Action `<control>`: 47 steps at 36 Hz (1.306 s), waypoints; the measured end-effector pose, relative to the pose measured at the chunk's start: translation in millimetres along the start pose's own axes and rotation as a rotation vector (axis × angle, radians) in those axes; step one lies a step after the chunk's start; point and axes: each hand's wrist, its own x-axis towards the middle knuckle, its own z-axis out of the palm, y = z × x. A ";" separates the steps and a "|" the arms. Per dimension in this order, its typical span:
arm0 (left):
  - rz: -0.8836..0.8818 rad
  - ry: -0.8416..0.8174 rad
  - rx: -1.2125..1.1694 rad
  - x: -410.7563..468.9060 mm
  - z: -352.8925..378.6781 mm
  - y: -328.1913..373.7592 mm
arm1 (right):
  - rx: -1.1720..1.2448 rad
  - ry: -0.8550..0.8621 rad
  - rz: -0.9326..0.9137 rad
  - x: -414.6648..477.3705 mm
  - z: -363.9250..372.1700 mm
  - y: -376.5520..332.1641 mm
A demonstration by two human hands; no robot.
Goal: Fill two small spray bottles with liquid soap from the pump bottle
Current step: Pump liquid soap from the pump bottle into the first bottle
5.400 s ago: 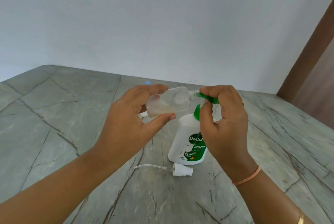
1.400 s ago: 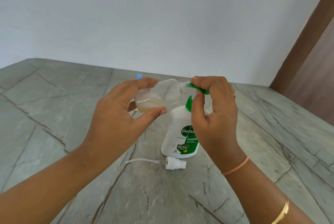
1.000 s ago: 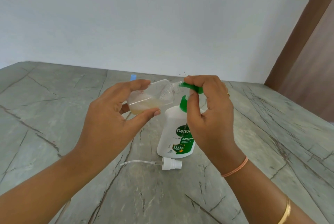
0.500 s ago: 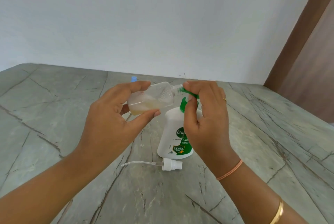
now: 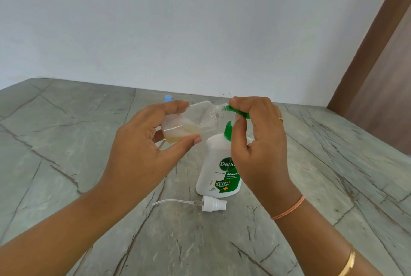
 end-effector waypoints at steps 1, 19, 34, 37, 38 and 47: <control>0.000 -0.001 0.000 -0.4 0.1 -0.1 | -0.003 0.011 -0.007 -1.5 1.2 0.6; -0.037 0.002 -0.026 -2.1 2.3 3.1 | -0.004 -0.006 -0.004 1.7 -2.2 -0.1; -0.042 -0.006 -0.022 -0.6 1.1 1.2 | 0.039 -0.002 0.019 -4.7 4.9 5.5; -0.051 -0.005 -0.048 -0.3 1.2 -0.1 | 0.043 -0.008 0.046 -2.8 5.3 3.3; -0.054 -0.006 -0.055 -0.2 1.3 0.0 | 0.042 -0.013 0.053 -1.8 4.5 2.5; -0.058 -0.026 -0.086 -2.8 1.6 -2.9 | 0.033 -0.038 0.051 5.4 -2.4 -0.8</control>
